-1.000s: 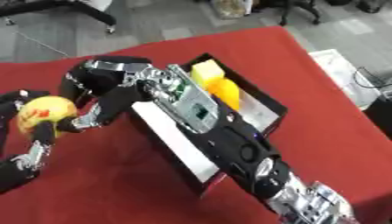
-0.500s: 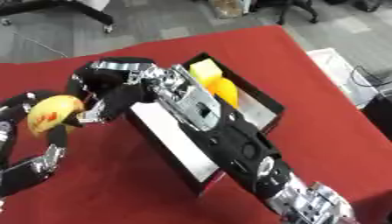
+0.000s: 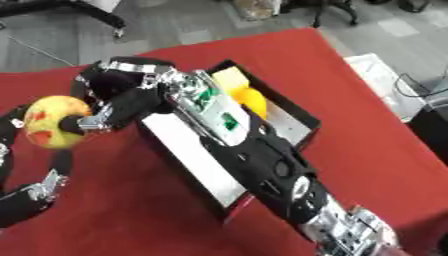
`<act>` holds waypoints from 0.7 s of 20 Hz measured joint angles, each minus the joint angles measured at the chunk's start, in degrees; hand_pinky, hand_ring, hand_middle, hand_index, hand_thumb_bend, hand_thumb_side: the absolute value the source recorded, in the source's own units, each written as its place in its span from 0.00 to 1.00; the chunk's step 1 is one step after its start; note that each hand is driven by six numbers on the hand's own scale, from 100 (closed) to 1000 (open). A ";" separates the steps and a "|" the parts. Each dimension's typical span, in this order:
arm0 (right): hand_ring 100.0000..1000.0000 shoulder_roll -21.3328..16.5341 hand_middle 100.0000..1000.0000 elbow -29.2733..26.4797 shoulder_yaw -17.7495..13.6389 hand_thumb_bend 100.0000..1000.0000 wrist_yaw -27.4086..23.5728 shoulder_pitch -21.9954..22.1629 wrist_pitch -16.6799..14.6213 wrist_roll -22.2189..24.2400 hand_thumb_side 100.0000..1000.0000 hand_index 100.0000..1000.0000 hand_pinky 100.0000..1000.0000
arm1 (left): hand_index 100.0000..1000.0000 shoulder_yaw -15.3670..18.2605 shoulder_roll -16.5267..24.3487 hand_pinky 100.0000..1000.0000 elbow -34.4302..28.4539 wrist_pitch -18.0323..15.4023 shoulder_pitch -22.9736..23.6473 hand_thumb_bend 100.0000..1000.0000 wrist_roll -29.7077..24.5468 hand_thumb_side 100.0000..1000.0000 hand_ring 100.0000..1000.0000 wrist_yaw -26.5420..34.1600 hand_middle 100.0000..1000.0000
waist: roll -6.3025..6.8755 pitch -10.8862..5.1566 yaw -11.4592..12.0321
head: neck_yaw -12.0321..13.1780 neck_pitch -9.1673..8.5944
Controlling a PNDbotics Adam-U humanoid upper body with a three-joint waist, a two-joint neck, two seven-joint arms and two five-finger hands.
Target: Pick up the objects with one hand, pass them to the other hand, and then place them into the box on the other side of the table.
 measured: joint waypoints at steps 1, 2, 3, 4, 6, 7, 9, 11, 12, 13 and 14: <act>0.59 -0.33 0.47 -0.29 -0.26 0.21 -0.24 0.10 0.06 -0.24 0.00 0.32 0.69 | 0.91 0.30 0.30 0.91 0.04 0.61 0.23 0.04 0.54 0.71 0.79 0.14 0.71 | 0.00 -0.02 -0.05 | -0.19 0.22; 0.59 -0.63 0.47 -0.46 -0.54 0.21 -0.43 0.31 0.07 -0.52 0.00 0.32 0.69 | 0.90 0.62 0.73 0.91 0.15 1.23 0.52 0.00 1.04 0.72 0.79 0.40 0.71 | 0.00 -0.03 -0.12 | -0.46 0.45; 0.60 -0.92 0.47 -0.66 -0.84 0.21 -0.62 0.53 0.10 -0.80 0.00 0.32 0.69 | 0.89 0.98 1.26 0.91 0.25 1.80 0.81 0.00 1.51 0.71 0.78 0.81 0.71 | 0.00 -0.05 -0.35 | -0.73 0.71; 0.60 -1.33 0.48 -0.93 -1.20 0.21 -0.76 0.73 0.08 -1.13 0.00 0.33 0.69 | 0.88 1.33 1.79 0.91 0.29 2.37 1.13 0.00 1.94 0.71 0.78 1.27 0.70 | 0.00 -0.07 -0.51 | -1.05 0.97; 0.60 -2.11 0.48 -1.36 -2.01 0.21 -0.82 1.16 -0.04 -1.92 0.00 0.33 0.69 | 0.88 2.12 3.16 0.91 0.29 3.28 2.00 0.00 2.76 0.71 0.78 2.39 0.70 | 0.00 -0.08 -0.85 | -1.74 1.48; 0.60 -2.46 0.48 -1.38 -2.50 0.21 -0.82 1.36 -0.13 -2.41 0.00 0.33 0.69 | 0.87 2.56 3.94 0.91 0.26 3.68 2.49 0.00 3.15 0.70 0.77 3.01 0.70 | 0.00 -0.09 -1.01 | -2.08 1.75; 0.61 -3.31 0.49 -1.49 -3.45 0.19 -0.82 1.88 -0.47 -3.40 0.00 0.34 0.69 | 0.87 3.42 5.57 0.90 -0.02 4.43 3.40 0.00 3.88 0.72 0.77 4.14 0.69 | 0.00 -0.13 -1.40 | -2.59 2.10; 0.62 -4.55 0.50 -1.79 -4.18 0.21 -0.75 2.60 -0.98 -4.30 0.00 0.35 0.70 | 0.86 4.20 7.26 0.90 -0.43 5.13 4.28 0.00 4.45 0.70 0.77 5.03 0.69 | 0.00 -0.49 -1.87 | -3.04 2.55; 0.62 -5.31 0.51 -1.99 -4.47 0.21 -0.58 3.08 -1.32 -4.66 0.00 0.36 0.70 | 0.86 4.59 8.18 0.90 -0.63 5.46 4.75 0.00 4.71 0.69 0.77 5.43 0.69 | 0.00 -0.83 -2.09 | -3.23 2.85; 0.62 -6.19 0.51 -2.17 -4.77 0.21 -0.28 3.63 -1.70 -5.02 0.00 0.36 0.70 | 0.86 5.02 9.19 0.90 -0.83 5.80 5.27 0.00 5.00 0.68 0.77 5.87 0.69 | 0.00 -1.07 -2.33 | -3.44 2.97; 0.61 -7.15 0.51 -2.35 -5.07 0.21 0.11 4.34 -2.15 -5.41 0.00 0.37 0.69 | 0.86 5.52 10.22 0.90 -1.06 6.16 5.89 0.00 5.33 0.67 0.77 6.29 0.70 | 0.00 -1.18 -2.58 | -3.60 3.11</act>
